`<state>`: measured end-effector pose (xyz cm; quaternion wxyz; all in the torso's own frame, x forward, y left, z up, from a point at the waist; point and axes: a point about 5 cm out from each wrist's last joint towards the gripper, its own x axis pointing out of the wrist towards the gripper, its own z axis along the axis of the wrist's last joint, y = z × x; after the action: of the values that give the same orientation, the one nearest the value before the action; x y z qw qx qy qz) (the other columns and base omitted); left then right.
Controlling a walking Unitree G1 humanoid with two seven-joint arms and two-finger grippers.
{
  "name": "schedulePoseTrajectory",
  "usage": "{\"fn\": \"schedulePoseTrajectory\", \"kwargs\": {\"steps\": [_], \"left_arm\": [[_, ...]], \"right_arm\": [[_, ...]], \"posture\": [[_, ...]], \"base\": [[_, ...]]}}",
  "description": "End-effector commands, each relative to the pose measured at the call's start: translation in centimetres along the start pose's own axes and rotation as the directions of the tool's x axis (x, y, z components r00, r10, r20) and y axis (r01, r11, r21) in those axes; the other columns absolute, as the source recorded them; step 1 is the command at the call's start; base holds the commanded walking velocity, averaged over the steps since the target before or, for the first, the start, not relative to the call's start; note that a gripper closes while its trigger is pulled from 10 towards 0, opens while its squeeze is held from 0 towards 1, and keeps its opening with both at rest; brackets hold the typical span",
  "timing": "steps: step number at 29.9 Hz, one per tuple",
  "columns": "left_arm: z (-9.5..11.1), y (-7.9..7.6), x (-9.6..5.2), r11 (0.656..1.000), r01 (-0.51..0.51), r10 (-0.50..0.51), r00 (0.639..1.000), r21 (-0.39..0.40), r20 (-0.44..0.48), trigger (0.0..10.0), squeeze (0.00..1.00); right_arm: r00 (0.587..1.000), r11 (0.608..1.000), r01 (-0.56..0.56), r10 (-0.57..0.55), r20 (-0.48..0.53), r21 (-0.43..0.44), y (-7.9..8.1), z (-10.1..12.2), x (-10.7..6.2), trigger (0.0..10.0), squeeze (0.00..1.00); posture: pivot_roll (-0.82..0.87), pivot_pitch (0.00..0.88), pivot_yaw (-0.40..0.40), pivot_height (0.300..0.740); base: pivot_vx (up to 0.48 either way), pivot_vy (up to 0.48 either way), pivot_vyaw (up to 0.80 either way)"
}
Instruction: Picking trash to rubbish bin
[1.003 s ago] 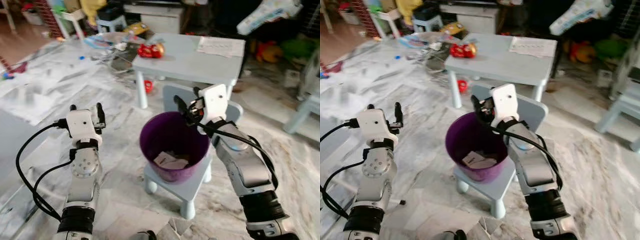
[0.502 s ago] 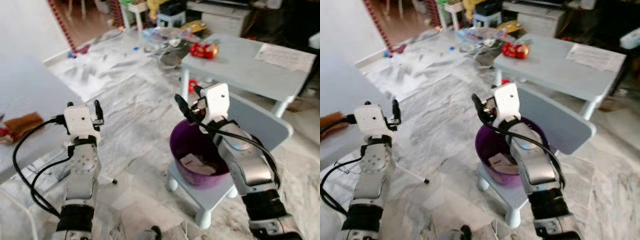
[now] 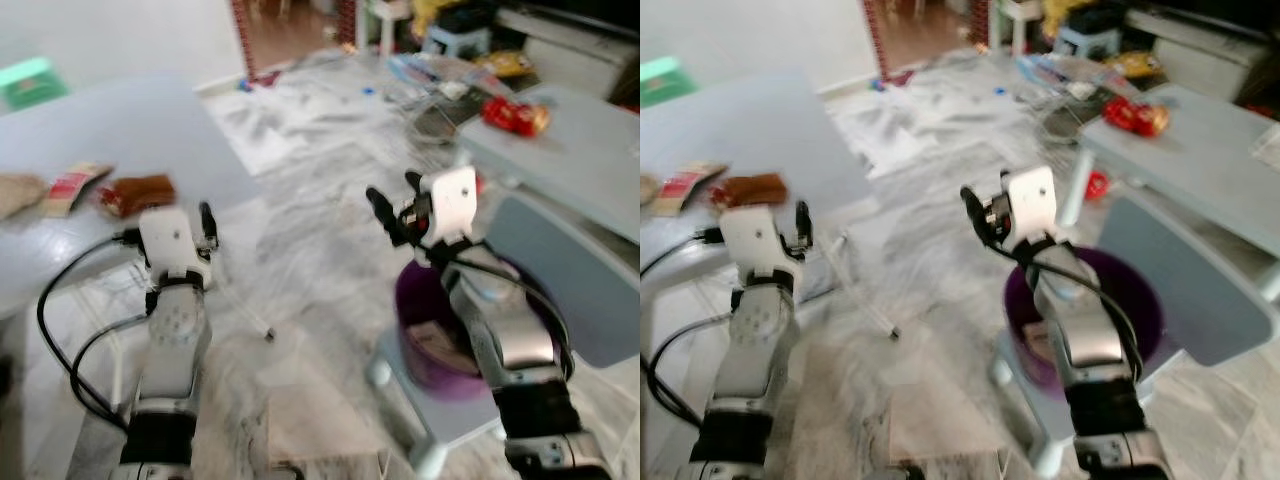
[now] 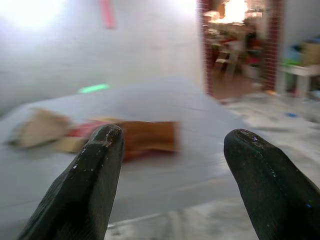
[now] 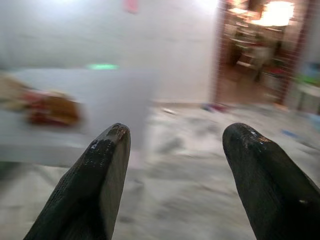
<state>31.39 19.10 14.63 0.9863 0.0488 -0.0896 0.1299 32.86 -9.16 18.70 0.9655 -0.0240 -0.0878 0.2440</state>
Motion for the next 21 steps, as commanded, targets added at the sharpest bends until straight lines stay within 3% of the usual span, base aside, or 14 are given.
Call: {"fn": "schedulePoseTrajectory", "kwargs": {"steps": [1, 3, 21], "left_arm": [[0.52, -0.15, 0.03, 1.0, 0.011, -0.011, 1.0, -0.004, 0.024, 10.0, 0.0], [0.52, -0.04, 0.04, 1.0, 0.005, -0.005, 1.0, -0.013, 0.017, 10.0, 0.0], [0.64, -0.36, 0.06, 1.0, -0.005, 0.005, 1.0, -0.023, 0.001, 10.0, 0.0]], "right_arm": [[1.0, 1.0, 0.005, -0.005, 0.007, -0.004, -0.41, 0.23, -0.04, 10.0, 0.0], [1.0, 1.0, 0.002, -0.003, 0.014, 0.005, -0.37, 0.28, -0.04, 10.0, 0.0], [0.999, 1.0, -0.006, 0.006, 0.043, 0.007, -0.08, 0.67, 0.24, 10.0, 0.0]], "posture": [[-0.03, 0.054, 0.074, 0.74], [-0.03, 0.054, 0.074, 0.74], [-0.03, 0.052, 0.074, 0.74]], "base": [[0.0, 0.0, 0.8], [0.0, 0.0, 0.73], [0.0, 0.0, 0.04]]}}
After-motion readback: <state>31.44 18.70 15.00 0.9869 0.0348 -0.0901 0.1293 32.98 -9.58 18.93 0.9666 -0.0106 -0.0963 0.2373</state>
